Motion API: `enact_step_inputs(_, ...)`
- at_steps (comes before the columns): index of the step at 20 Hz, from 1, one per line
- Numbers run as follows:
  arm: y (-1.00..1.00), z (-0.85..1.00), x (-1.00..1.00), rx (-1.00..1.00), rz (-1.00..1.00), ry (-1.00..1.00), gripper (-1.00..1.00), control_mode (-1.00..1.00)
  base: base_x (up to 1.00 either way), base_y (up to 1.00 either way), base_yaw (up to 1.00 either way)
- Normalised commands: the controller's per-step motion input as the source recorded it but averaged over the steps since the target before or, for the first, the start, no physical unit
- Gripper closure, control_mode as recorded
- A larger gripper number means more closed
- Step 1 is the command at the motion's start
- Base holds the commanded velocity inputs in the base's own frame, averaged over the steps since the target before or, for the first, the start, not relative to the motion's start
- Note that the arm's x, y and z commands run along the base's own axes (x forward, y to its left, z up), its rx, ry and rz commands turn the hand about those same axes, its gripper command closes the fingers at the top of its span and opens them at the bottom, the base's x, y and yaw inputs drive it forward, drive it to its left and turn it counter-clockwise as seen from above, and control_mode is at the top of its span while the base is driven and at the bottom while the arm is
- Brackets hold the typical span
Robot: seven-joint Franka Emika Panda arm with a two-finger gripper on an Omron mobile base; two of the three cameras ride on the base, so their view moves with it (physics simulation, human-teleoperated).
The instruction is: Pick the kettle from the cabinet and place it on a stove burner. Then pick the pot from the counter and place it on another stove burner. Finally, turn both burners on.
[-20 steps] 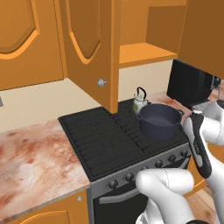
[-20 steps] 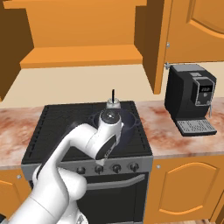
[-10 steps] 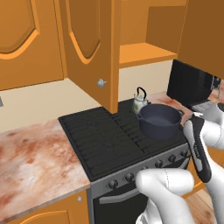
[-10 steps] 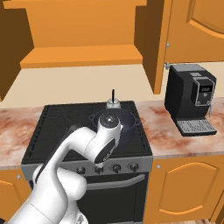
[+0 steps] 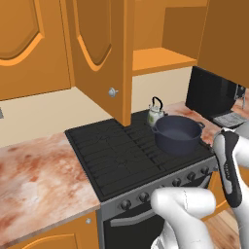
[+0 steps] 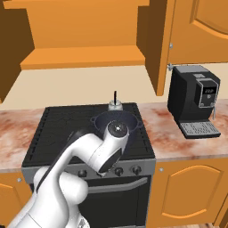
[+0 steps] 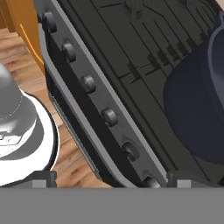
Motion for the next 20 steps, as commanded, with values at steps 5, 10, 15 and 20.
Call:
enact_step_inputs(5,-0.02,-0.07,-0.15,0.04,-0.02,-0.01,-1.0,-1.0,0.0,0.0,0.0)
enact_step_inputs(10,0.0,-0.11,-0.08,0.05,-0.03,-0.04,-1.0,-1.0,0.0,0.0,0.0)
enact_step_inputs(15,0.0,-0.11,-0.04,0.06,-0.04,-0.07,-1.0,-1.0,0.0,0.0,0.0)
enact_step_inputs(20,-0.04,-0.03,-0.17,0.08,-0.02,-0.01,-1.0,-1.0,0.0,0.0,0.0)
